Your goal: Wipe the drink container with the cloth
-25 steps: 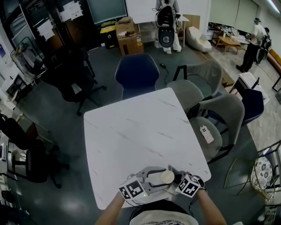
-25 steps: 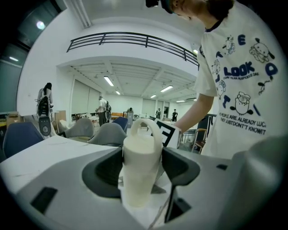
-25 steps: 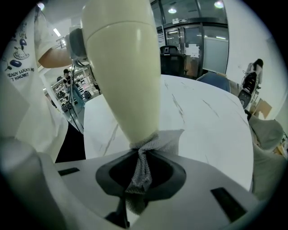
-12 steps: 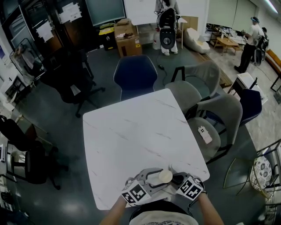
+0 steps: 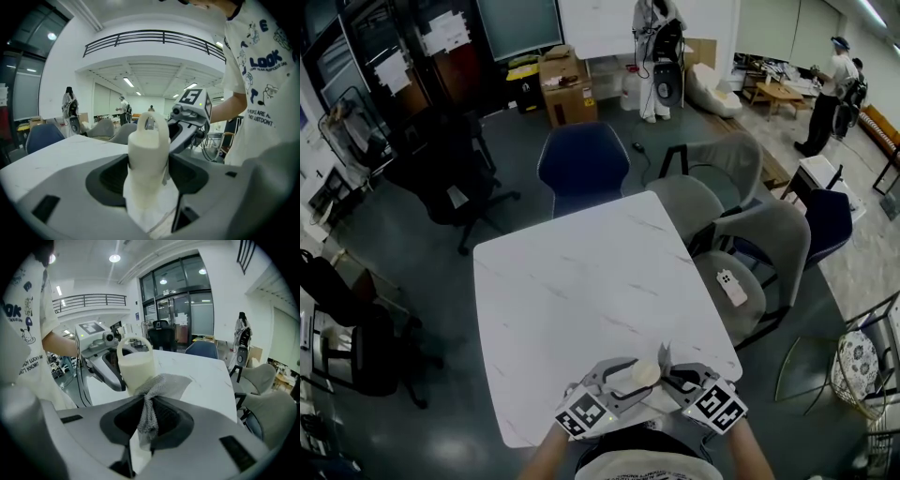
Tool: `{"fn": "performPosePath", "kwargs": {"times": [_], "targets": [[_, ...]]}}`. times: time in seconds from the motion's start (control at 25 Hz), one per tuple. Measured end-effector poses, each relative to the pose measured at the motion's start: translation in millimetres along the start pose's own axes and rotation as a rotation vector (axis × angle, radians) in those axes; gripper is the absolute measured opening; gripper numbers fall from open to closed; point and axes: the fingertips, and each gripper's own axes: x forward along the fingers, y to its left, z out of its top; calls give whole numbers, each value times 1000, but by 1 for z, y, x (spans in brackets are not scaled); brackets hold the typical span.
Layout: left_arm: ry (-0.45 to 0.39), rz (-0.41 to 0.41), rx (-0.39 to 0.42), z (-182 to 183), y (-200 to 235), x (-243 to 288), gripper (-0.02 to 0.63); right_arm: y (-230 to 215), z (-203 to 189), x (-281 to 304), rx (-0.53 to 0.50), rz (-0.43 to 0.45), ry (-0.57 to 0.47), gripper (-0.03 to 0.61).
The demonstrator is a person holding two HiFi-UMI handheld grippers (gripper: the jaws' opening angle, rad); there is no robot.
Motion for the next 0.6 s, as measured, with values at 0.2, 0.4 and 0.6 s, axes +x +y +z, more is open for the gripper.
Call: {"fn": "performPosePath", "kwargs": {"times": [0.2, 0.4, 0.6], "targets": [[-29, 43, -43, 0, 1, -8, 273, -3, 18, -18, 6, -34, -86, 46], [-78, 78, -77, 11, 4, -21, 273, -2, 35, -34, 0, -61, -129, 46], [-116, 128, -100, 18, 5, -35, 272, -4, 49, -48, 51, -120, -212, 47]]}}
